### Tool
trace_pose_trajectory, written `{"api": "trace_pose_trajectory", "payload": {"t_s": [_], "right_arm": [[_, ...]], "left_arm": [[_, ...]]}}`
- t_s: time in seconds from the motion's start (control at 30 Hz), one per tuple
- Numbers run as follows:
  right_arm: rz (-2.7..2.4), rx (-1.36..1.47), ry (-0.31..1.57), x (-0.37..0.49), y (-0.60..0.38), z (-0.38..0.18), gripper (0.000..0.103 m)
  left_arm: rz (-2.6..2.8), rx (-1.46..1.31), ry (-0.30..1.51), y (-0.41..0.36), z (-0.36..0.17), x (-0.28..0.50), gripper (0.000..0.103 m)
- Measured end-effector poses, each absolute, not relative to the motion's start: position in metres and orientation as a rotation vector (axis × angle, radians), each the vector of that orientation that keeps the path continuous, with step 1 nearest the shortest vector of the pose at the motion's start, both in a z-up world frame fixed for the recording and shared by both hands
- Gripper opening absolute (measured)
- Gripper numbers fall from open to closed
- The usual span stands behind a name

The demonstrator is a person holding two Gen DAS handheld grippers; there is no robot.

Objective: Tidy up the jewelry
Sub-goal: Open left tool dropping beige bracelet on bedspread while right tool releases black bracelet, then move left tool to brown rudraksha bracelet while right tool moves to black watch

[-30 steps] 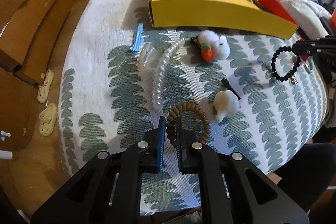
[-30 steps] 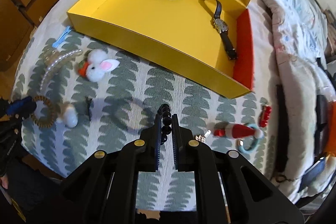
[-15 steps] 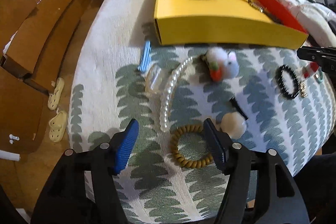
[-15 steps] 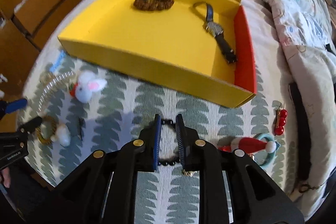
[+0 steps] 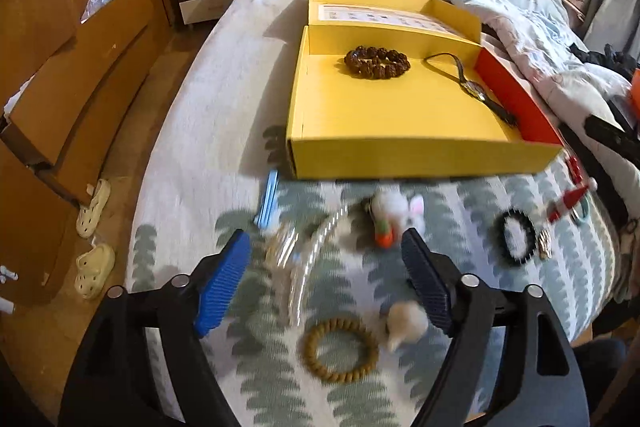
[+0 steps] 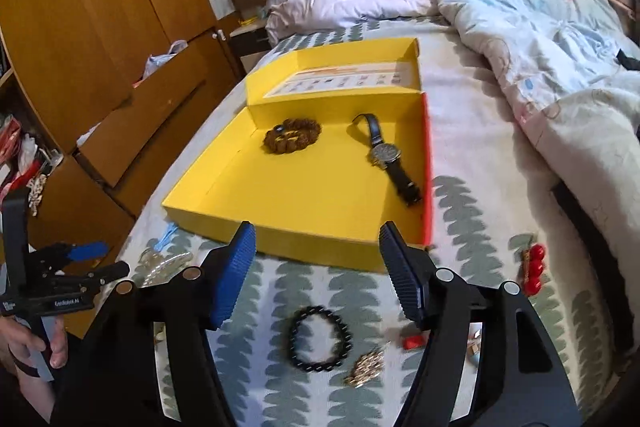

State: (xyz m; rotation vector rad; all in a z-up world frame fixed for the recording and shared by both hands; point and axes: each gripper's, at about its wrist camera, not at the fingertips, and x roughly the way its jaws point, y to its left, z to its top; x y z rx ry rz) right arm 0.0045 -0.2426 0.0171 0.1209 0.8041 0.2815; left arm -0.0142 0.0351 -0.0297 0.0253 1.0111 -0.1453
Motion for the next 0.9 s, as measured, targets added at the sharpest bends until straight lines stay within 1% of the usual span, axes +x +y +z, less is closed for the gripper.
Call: {"api": "trace_pose_trajectory", "payload": {"t_s": [0.1, 0.2, 0.23, 0.3, 0.4, 0.5, 0.67, 0.9], "right_arm": [[0.28, 0.015, 0.794, 0.023, -0.23, 0.026, 0.067], [0.266, -0.053, 0.847, 0.056, -0.221, 0.023, 0.067], [0.253, -0.1, 0.874, 0.074, -0.214, 0.02, 0.067], [0.233, -0.158, 0.903, 0.098, -0.209, 0.013, 0.067], [0.216, -0.185, 0.968, 0.144, -0.206, -0.003, 0.067], [0.213, -0.199, 1.027, 0.183, -0.206, -0.019, 0.067], [0.234, -0.198, 1.082, 0.221, -0.208, -0.042, 0.067], [0.202, -0.2, 1.149, 0.252, -0.21, -0.071, 0.067]], "left_arm": [[-0.156, 0.011, 1.036, 0.024, -0.031, 0.012, 0.078], [-0.193, 0.035, 1.051, 0.003, -0.024, 0.042, 0.078], [-0.202, 0.05, 1.049, -0.005, -0.02, 0.054, 0.079], [-0.211, 0.077, 1.037, -0.018, -0.012, 0.077, 0.085], [-0.206, 0.096, 1.044, -0.031, -0.011, 0.117, 0.086], [-0.203, 0.066, 1.115, -0.033, -0.027, 0.156, 0.086], [-0.238, -0.022, 1.214, -0.037, -0.058, 0.205, 0.086], [-0.228, -0.052, 1.28, -0.04, -0.092, 0.238, 0.086]]}}
